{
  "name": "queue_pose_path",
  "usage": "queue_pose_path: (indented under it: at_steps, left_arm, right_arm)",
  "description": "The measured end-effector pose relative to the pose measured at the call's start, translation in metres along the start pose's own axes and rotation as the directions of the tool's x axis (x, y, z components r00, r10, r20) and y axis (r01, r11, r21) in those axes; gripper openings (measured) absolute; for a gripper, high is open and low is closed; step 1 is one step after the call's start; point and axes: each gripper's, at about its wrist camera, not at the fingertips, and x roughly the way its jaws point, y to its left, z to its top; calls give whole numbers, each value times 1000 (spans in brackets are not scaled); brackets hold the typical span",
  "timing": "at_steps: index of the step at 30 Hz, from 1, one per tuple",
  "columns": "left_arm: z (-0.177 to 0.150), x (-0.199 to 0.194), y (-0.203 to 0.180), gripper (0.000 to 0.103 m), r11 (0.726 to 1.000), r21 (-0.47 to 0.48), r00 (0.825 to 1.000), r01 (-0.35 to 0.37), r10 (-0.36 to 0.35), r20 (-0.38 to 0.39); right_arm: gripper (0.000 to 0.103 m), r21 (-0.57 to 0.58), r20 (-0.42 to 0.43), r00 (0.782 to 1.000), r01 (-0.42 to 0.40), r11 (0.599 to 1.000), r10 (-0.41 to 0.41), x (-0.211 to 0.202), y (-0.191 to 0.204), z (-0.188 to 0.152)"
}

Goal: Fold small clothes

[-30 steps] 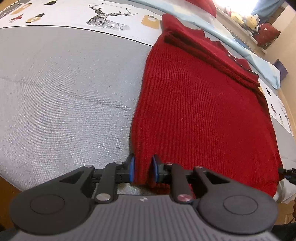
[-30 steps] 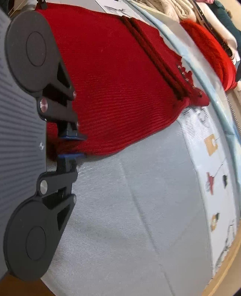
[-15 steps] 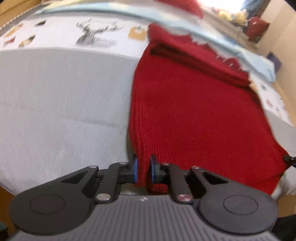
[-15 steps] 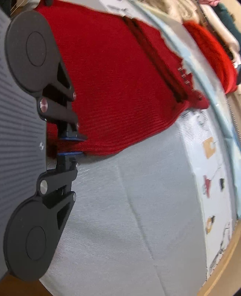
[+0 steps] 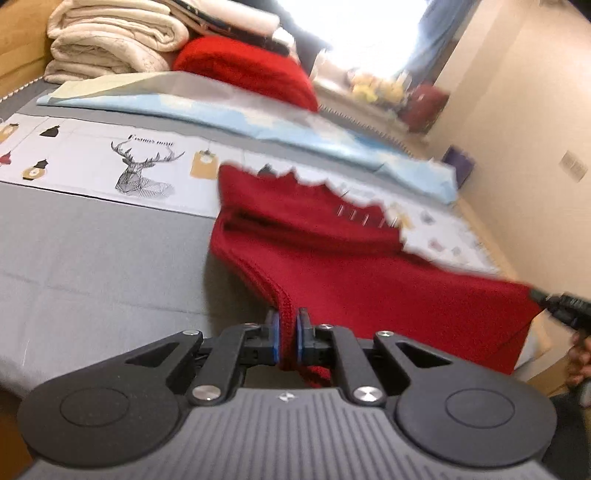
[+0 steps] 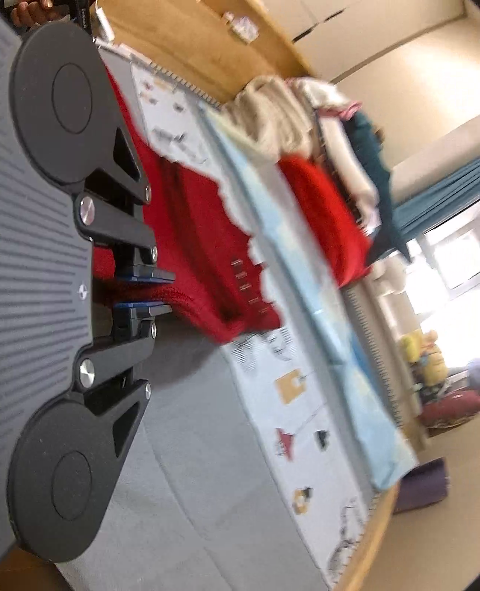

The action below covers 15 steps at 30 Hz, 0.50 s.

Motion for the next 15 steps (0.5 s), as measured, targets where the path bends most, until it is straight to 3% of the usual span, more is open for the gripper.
queue_pose_path:
  at_steps: [4,7,11,15]
  left_arm:
    - [2,-63,-3,8,999,-29,998,43,-42,39]
    - [12,-64,10,8,994,-101,999,50,-48,21]
    - [39,-2,38,7,990,-142,999,-16,11,-35]
    - [77,93,76,7,981,-172,991,-95,77,-111]
  right_arm:
    - [8,24,65,996,-64,998,62,-62,5,1]
    - [8,52,68,995,-70,996,66,-79,1,5]
    - [8,72,15,1000,-20,997,19,-36,-19,16]
    - [8,70,-71,997,41,997,-36,52,-41,41]
